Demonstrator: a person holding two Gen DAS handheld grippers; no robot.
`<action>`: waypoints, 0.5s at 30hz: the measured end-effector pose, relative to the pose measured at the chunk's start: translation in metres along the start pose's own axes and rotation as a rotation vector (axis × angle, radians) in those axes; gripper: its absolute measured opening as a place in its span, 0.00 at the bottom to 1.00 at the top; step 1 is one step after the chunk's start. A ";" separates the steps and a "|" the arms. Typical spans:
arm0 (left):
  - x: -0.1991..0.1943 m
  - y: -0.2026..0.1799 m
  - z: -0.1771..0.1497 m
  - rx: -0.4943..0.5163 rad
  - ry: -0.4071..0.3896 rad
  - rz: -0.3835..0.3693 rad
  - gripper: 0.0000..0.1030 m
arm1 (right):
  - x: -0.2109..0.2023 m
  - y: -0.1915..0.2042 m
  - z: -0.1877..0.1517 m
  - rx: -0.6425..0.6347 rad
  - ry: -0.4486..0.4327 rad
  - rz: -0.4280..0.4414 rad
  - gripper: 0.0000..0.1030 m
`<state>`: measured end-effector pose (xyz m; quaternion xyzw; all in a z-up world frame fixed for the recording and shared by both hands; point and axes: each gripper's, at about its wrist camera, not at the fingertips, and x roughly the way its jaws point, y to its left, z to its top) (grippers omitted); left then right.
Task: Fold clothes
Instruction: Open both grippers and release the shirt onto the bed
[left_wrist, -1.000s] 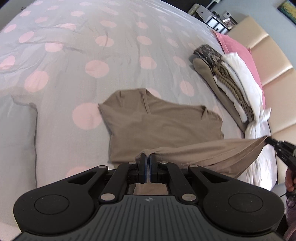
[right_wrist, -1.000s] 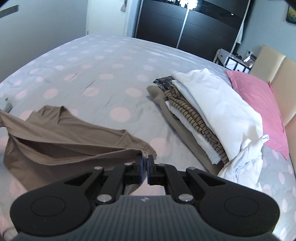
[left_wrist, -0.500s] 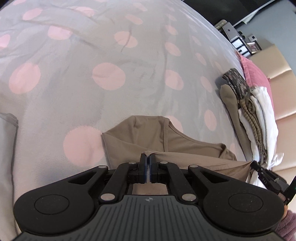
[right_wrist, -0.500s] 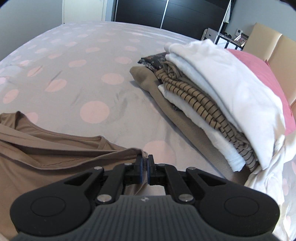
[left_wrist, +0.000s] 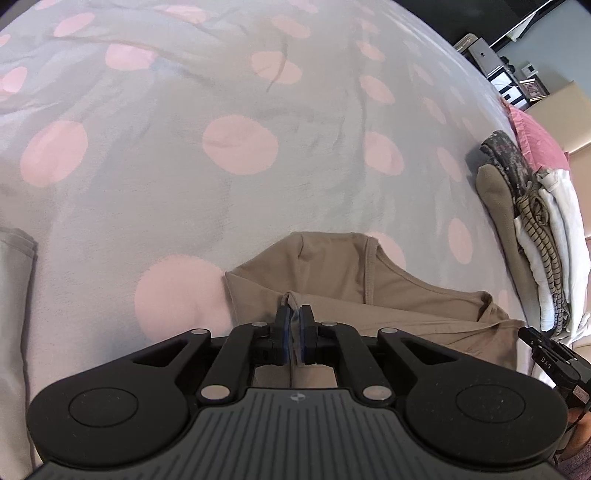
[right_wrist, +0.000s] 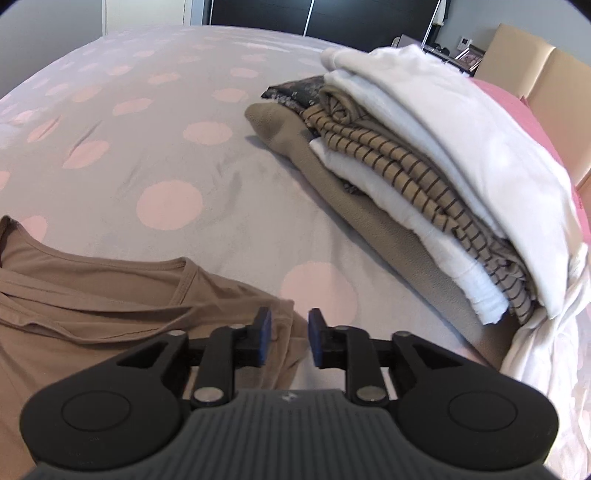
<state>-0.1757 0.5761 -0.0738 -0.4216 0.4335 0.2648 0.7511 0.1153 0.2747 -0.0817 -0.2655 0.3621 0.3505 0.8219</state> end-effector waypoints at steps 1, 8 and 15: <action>-0.005 -0.001 -0.001 0.005 -0.014 0.000 0.14 | -0.004 -0.002 0.000 0.008 -0.006 0.005 0.27; -0.017 -0.039 -0.026 0.195 -0.013 -0.025 0.17 | -0.029 0.017 -0.007 -0.025 -0.023 0.191 0.21; 0.010 -0.064 -0.059 0.354 0.085 0.023 0.14 | -0.021 0.060 -0.029 -0.126 0.026 0.304 0.17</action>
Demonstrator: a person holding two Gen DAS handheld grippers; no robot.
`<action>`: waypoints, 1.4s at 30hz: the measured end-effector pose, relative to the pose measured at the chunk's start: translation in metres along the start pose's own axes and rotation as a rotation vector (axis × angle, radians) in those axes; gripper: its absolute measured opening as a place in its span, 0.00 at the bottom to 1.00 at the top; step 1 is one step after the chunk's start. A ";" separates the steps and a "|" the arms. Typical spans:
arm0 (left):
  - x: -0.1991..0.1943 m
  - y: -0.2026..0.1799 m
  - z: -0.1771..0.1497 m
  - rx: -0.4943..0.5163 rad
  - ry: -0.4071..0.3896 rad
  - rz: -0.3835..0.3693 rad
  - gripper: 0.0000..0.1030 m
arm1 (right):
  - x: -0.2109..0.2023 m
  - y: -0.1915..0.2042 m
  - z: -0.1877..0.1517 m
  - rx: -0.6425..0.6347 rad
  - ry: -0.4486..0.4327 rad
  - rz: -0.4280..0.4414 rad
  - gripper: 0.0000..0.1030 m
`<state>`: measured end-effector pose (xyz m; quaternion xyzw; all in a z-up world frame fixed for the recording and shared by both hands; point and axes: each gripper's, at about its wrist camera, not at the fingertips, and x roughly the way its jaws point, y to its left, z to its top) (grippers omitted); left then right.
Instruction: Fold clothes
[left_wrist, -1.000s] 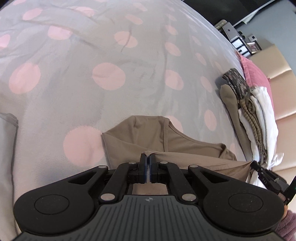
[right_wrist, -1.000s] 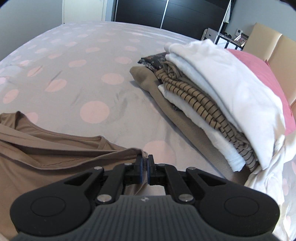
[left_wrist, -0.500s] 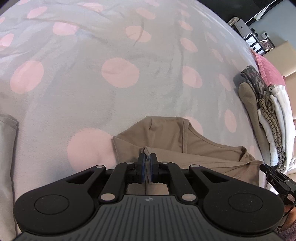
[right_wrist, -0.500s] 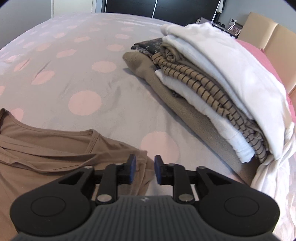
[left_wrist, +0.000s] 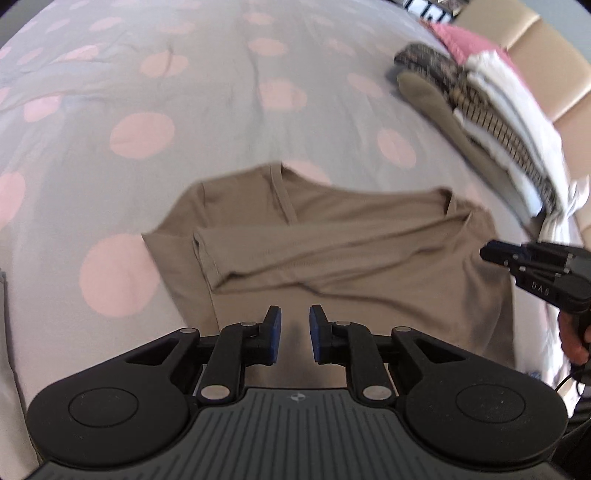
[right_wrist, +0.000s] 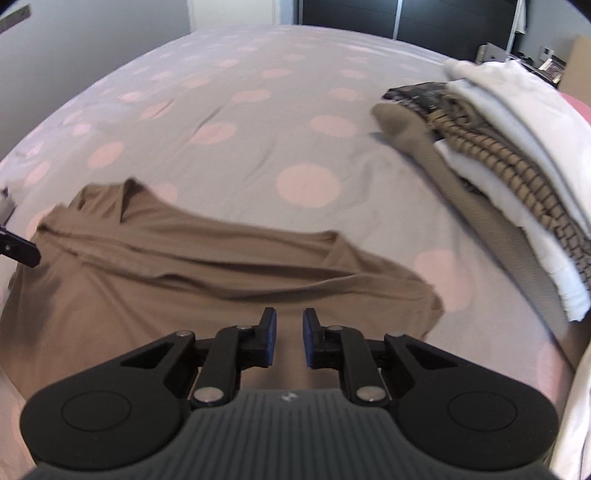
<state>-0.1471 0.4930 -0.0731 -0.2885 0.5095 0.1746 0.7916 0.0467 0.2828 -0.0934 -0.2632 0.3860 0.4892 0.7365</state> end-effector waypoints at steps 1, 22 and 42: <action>0.005 -0.001 -0.002 0.010 0.012 0.010 0.14 | 0.005 0.004 -0.002 -0.013 0.012 0.006 0.17; 0.024 0.032 0.020 -0.189 -0.246 0.118 0.08 | 0.066 0.010 0.030 0.146 -0.082 -0.077 0.17; -0.044 0.005 -0.056 0.062 -0.176 0.109 0.19 | -0.031 -0.018 -0.013 0.105 0.030 -0.042 0.31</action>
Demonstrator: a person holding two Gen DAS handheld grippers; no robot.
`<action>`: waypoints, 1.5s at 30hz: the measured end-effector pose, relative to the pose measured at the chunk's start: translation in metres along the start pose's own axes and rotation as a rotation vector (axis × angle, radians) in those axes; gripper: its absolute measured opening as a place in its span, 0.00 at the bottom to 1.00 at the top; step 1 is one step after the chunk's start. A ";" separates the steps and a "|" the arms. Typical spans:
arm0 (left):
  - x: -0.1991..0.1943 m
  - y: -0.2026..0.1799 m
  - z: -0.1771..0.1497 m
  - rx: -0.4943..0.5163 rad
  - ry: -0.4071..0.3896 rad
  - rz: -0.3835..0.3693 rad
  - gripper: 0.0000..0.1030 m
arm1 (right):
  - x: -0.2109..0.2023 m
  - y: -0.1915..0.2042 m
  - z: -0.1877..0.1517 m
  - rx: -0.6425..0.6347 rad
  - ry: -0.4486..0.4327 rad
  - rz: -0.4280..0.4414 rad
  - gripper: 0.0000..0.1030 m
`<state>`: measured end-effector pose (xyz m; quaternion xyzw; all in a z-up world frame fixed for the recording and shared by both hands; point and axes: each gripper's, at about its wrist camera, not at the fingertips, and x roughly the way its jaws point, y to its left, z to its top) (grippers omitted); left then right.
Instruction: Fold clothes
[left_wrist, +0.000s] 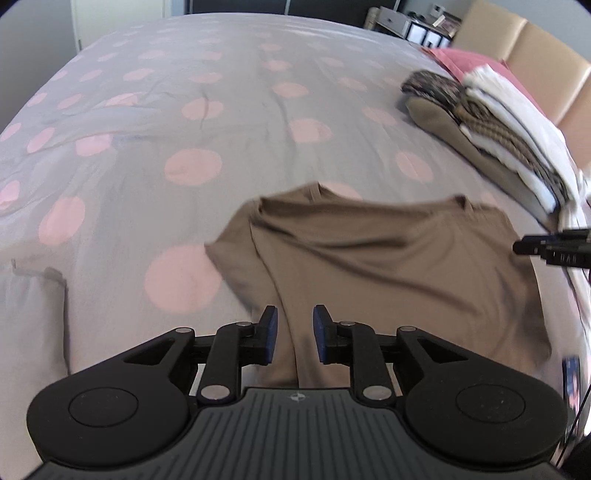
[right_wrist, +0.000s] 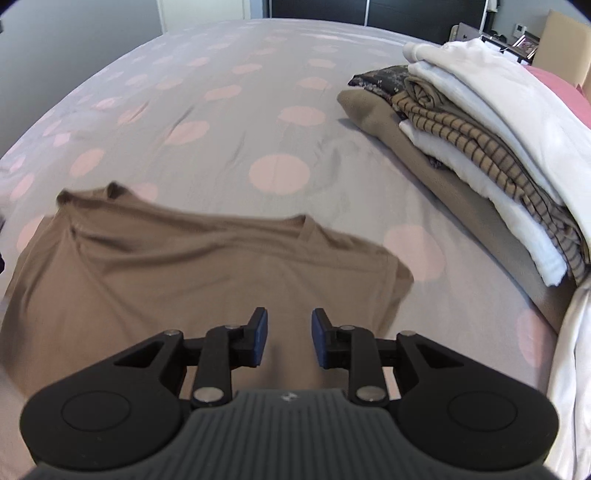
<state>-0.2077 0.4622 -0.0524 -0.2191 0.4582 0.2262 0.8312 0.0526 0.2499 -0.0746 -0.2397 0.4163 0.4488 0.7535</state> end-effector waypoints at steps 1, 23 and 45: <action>-0.002 -0.001 -0.006 0.008 0.016 -0.008 0.20 | -0.005 -0.003 -0.006 -0.001 0.017 0.012 0.32; 0.029 -0.014 -0.074 -0.002 0.181 0.039 0.41 | -0.001 -0.036 -0.100 0.127 0.276 0.044 0.42; -0.030 -0.019 -0.041 -0.076 0.228 -0.025 0.02 | -0.062 -0.026 -0.074 0.111 0.307 0.097 0.04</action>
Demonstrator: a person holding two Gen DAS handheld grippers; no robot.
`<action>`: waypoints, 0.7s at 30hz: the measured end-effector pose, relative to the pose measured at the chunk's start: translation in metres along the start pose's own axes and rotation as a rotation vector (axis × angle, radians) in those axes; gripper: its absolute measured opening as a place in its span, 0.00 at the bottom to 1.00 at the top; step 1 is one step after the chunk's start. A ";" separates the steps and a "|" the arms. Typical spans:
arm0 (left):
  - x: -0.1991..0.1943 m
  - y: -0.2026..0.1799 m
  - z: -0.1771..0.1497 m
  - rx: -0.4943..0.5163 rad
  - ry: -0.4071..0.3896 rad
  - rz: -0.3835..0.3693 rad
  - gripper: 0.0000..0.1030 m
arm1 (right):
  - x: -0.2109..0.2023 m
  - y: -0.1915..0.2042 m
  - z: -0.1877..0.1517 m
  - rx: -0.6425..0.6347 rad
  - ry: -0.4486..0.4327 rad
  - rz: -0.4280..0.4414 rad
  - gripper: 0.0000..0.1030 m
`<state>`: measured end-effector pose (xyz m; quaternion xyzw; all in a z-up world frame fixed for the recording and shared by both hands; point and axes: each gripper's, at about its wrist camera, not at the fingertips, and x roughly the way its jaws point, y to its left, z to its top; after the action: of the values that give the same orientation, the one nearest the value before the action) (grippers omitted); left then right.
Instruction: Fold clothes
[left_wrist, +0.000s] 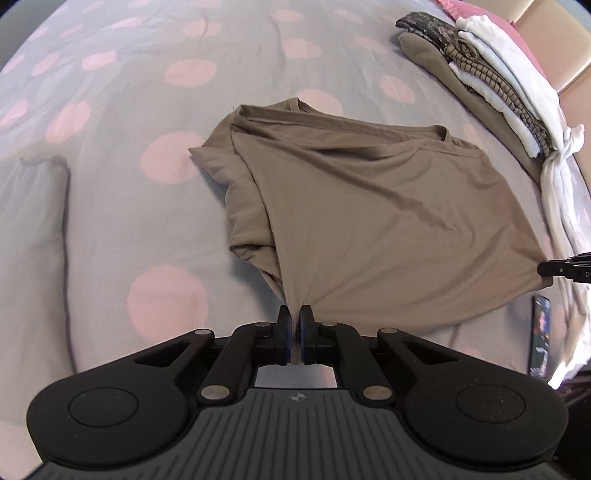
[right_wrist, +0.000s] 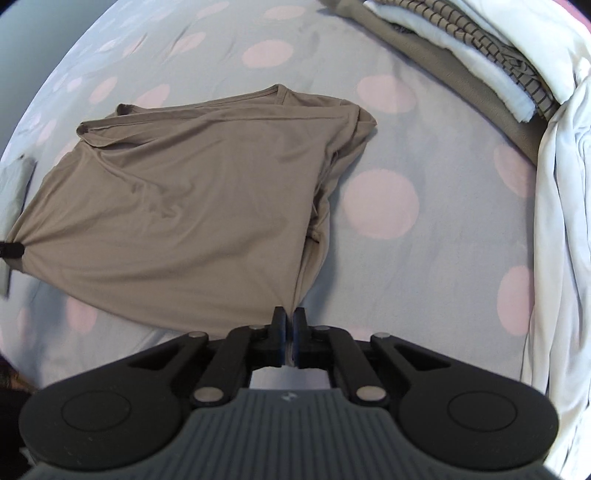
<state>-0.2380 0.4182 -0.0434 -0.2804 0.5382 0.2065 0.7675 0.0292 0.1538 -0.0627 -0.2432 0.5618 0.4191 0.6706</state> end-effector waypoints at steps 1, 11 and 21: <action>-0.004 0.000 -0.003 -0.001 0.010 -0.004 0.02 | -0.002 0.002 -0.004 -0.013 0.010 0.001 0.04; -0.008 -0.004 -0.072 0.046 0.135 -0.002 0.02 | 0.001 0.024 -0.073 -0.159 0.137 0.003 0.04; 0.008 -0.003 -0.086 0.081 0.154 0.076 0.04 | 0.015 0.038 -0.081 -0.215 0.174 -0.057 0.08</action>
<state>-0.2944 0.3601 -0.0733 -0.2435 0.6140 0.1912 0.7261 -0.0467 0.1133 -0.0919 -0.3647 0.5626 0.4349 0.6011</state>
